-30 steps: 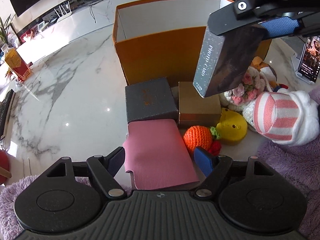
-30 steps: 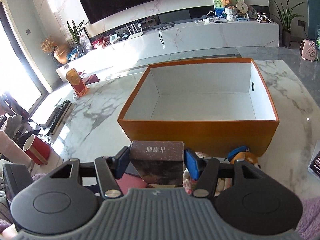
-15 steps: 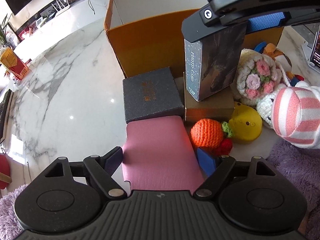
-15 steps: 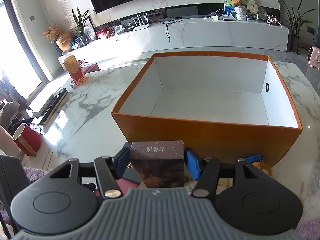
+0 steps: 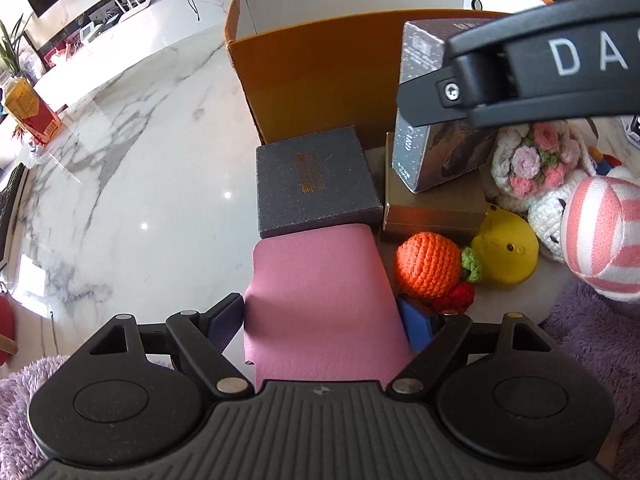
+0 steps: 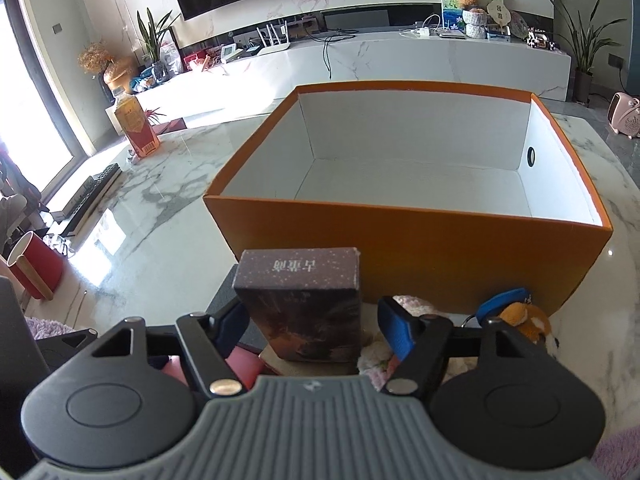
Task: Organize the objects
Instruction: 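Lift the pink wallet with the left gripper while the right gripper lifts the book box, then carry the pink wallet into the orange box with the left gripper while the right carries the book box in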
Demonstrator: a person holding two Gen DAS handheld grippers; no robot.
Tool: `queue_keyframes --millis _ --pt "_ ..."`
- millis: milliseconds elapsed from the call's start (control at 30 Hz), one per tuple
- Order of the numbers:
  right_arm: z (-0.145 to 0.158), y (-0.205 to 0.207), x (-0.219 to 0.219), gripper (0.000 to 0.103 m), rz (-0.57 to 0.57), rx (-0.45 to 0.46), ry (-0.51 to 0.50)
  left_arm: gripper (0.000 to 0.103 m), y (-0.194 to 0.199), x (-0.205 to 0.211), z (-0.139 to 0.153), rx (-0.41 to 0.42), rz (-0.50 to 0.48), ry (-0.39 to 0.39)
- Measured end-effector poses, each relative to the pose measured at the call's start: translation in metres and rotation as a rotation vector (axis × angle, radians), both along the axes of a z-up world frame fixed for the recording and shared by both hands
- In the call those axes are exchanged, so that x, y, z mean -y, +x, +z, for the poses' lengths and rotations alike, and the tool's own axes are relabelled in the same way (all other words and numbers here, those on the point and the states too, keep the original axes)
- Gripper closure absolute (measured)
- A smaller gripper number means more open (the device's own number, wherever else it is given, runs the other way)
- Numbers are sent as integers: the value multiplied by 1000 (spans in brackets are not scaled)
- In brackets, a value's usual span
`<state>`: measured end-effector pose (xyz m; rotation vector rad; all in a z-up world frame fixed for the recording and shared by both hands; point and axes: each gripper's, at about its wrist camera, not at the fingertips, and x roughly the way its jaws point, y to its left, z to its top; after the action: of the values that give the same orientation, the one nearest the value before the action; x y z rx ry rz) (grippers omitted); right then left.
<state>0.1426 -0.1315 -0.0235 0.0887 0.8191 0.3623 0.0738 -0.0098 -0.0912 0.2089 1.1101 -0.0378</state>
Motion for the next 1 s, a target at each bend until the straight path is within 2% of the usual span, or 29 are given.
queue_keyframes --millis 167,500,600,800,1000 --pt "2 0 3 41 -21 1 -2 10 -11 -13 12 34 40 -69" --pt "31 -6 12 42 -19 52 54 13 -26 -34 69 202 79 -217" --pt "44 -5 17 42 -23 76 76 13 -23 -32 91 264 49 -220" --pt "67 11 33 42 -49 99 110 13 8 -23 127 347 -29 -223" --pt "83 45 51 42 -122 126 111 13 60 0 140 378 -119 -177"
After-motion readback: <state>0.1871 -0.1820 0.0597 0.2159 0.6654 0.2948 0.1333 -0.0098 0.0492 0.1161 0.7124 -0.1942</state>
